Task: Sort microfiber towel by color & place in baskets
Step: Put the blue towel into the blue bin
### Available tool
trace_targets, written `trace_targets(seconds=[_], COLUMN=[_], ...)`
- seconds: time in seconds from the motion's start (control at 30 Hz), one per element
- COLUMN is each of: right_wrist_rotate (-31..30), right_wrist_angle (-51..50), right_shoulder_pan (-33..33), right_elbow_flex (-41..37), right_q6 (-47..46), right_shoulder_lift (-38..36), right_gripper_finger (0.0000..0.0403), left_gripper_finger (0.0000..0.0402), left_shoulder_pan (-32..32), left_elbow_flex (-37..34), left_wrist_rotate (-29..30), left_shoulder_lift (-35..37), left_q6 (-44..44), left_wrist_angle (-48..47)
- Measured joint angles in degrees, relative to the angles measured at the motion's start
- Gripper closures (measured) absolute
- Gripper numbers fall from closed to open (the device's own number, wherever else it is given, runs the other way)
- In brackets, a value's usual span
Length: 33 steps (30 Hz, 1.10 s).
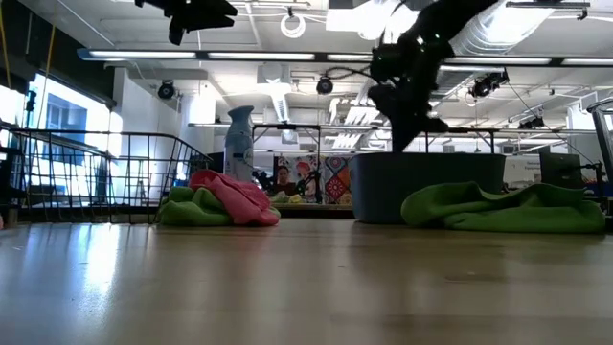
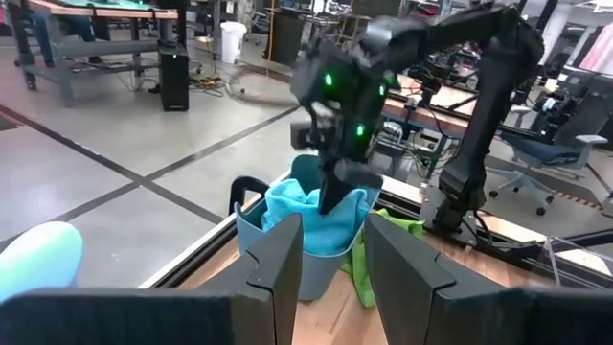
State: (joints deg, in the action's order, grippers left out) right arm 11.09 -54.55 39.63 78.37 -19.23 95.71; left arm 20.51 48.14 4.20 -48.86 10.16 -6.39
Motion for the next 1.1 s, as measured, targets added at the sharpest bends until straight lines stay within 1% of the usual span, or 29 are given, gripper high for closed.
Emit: trace_targets(seconds=[0.07,0.13,0.27,0.4,0.53,0.73,0.9,1.1], right_wrist_rotate=[-1.5,-2.1,-3.0,-6.3,-6.6,-7.6,-7.5,-6.4], right_wrist_angle=[4.1,7.5,11.5,10.6,9.5,10.1,13.4,15.5], right_shoulder_pan=[0.7,1.6,3.2,4.4,5.5,6.1,6.7,7.0], right_elbow_flex=[-3.9,-6.3,-7.7,-7.7,-8.7,-14.9,-20.3,-23.2], right_q6=[-1.3,-3.3,-6.0,-7.3,-7.4,-8.7,-10.7,-12.3], right_shoulder_lift=[-0.8,-1.3,-1.3,-1.3,-1.3,-1.2,-1.2,-1.3], right_gripper_finger=[0.0399,0.0396,0.0401,0.0402,0.0402,0.0402,0.0403,0.0403], left_gripper_finger=[0.0298,0.0298,0.0298,0.0298,0.0298,0.0298,0.0298,0.0298], left_shoulder_pan=[0.0,0.0,0.0,0.0,0.0,0.0,0.0,0.0], left_elbow_flex=[0.0,0.0,0.0,0.0,0.0,0.0,0.0,0.0], left_wrist_rotate=[0.2,0.7,1.2,1.2,1.2,1.2,1.2,0.8], left_shoulder_lift=[0.0,0.0,0.0,0.0,-0.6,-2.4,-4.1,-4.6], left_q6=[0.3,0.2,0.3,0.7,1.3,3.0,3.3,3.3], left_wrist_angle=[0.0,0.0,0.0,0.0,0.0,0.0,0.2,0.4])
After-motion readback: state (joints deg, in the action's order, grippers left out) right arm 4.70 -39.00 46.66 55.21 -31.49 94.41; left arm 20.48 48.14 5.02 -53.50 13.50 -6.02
